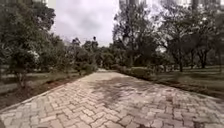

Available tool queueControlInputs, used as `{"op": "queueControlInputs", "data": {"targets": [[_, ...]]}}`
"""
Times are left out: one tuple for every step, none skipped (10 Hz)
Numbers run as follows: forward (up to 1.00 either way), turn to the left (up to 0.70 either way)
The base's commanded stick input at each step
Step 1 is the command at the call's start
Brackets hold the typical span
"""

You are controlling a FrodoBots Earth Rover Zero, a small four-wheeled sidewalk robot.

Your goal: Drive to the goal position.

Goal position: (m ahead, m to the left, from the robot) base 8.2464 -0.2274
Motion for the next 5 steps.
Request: {"op": "queueControlInputs", "data": {"targets": [[0.7, 0.0], [0.7, 0.0], [0.7, 0.0], [0.7, 0.0], [0.7, 0.0]]}}
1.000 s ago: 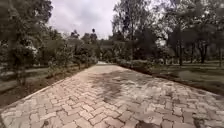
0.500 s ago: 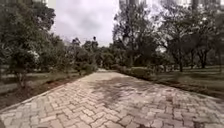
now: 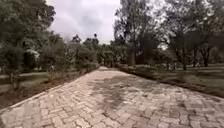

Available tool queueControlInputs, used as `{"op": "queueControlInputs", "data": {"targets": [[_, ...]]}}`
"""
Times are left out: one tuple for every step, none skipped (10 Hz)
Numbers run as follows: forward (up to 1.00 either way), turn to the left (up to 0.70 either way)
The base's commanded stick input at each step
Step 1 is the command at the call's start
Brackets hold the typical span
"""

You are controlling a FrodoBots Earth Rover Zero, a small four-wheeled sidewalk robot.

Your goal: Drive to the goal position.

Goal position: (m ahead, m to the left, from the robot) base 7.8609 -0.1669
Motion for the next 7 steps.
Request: {"op": "queueControlInputs", "data": {"targets": [[0.7, 0.0], [0.7, 0.0], [0.7, 0.0], [0.7, 0.0], [0.7, 0.0], [0.7, 0.0], [0.7, 0.0]]}}
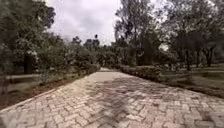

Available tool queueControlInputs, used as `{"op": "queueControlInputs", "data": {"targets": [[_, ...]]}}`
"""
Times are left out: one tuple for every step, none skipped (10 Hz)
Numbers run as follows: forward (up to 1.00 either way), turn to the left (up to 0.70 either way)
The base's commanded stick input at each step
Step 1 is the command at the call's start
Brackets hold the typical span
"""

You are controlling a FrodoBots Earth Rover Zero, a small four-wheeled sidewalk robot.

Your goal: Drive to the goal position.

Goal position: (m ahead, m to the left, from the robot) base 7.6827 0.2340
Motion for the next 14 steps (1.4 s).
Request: {"op": "queueControlInputs", "data": {"targets": [[0.7, 0.0], [0.7, 0.0], [0.7, 0.0], [0.7, 0.0], [0.7, 0.0], [0.7, 0.0], [0.7, 0.0], [0.7, 0.0], [0.7, 0.0], [0.7, 0.0], [0.7, 0.0], [0.7, 0.0], [0.7, 0.0], [0.7, 0.0]]}}
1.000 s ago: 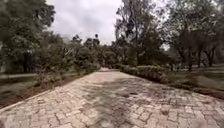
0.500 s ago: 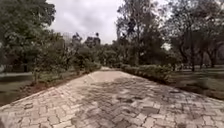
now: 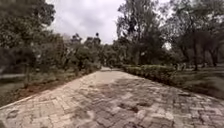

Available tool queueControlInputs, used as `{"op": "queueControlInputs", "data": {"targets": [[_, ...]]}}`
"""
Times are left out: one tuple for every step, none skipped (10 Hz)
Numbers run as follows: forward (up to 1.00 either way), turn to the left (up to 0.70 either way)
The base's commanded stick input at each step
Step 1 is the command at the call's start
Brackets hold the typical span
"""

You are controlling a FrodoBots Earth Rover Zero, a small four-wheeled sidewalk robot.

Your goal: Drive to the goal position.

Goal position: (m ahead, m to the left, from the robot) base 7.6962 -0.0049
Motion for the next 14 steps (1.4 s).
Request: {"op": "queueControlInputs", "data": {"targets": [[0.7, 0.0], [0.7, 0.0], [0.7, 0.0], [0.7, 0.0], [0.7, 0.0], [0.7, 0.0], [0.7, 0.0], [0.7, 0.0], [0.7, 0.0], [0.7, 0.0], [0.7, 0.0], [0.7, 0.0], [0.7, 0.0], [0.7, 0.0]]}}
